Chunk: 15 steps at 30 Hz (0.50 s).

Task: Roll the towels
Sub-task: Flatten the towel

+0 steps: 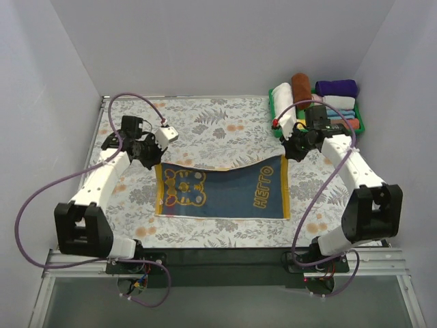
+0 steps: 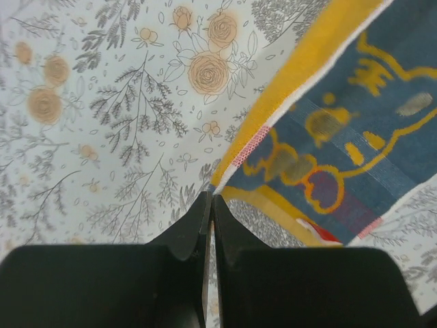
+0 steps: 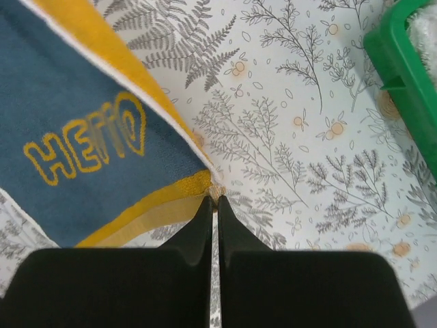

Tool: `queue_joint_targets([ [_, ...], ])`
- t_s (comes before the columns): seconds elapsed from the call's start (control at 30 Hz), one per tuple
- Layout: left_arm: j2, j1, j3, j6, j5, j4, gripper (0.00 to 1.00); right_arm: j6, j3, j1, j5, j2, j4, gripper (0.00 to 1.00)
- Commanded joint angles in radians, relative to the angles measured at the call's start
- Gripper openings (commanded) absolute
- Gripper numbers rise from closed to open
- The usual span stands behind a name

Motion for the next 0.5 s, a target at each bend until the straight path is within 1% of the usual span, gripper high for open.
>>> queue_joint_targets([
  [0.0,0.080,0.008,-0.014,-0.014,-0.005,0.198,0.00,0.035,0.015,0.008,0.007,0.083,0.182,0.01],
  [0.03,0.152,0.010,-0.005,-0.017,-0.004,0.248,0.00,0.032,0.022,0.008,0.017,0.109,0.201,0.01],
  [0.13,0.278,0.019,0.049,-0.022,0.002,0.316,0.00,0.029,0.062,0.008,0.027,0.192,0.238,0.01],
  [0.23,0.366,0.031,0.098,-0.003,-0.001,0.354,0.00,0.021,0.094,0.006,0.050,0.235,0.261,0.01],
  [0.33,0.403,0.041,0.144,0.004,0.039,0.341,0.00,0.015,0.119,0.006,0.053,0.251,0.267,0.01],
  [0.4,0.394,0.042,0.158,0.012,0.070,0.316,0.00,0.012,0.112,0.006,0.045,0.229,0.265,0.01],
  [0.47,0.348,0.044,0.146,0.035,0.098,0.275,0.00,-0.013,0.070,0.006,0.044,0.179,0.262,0.01],
])
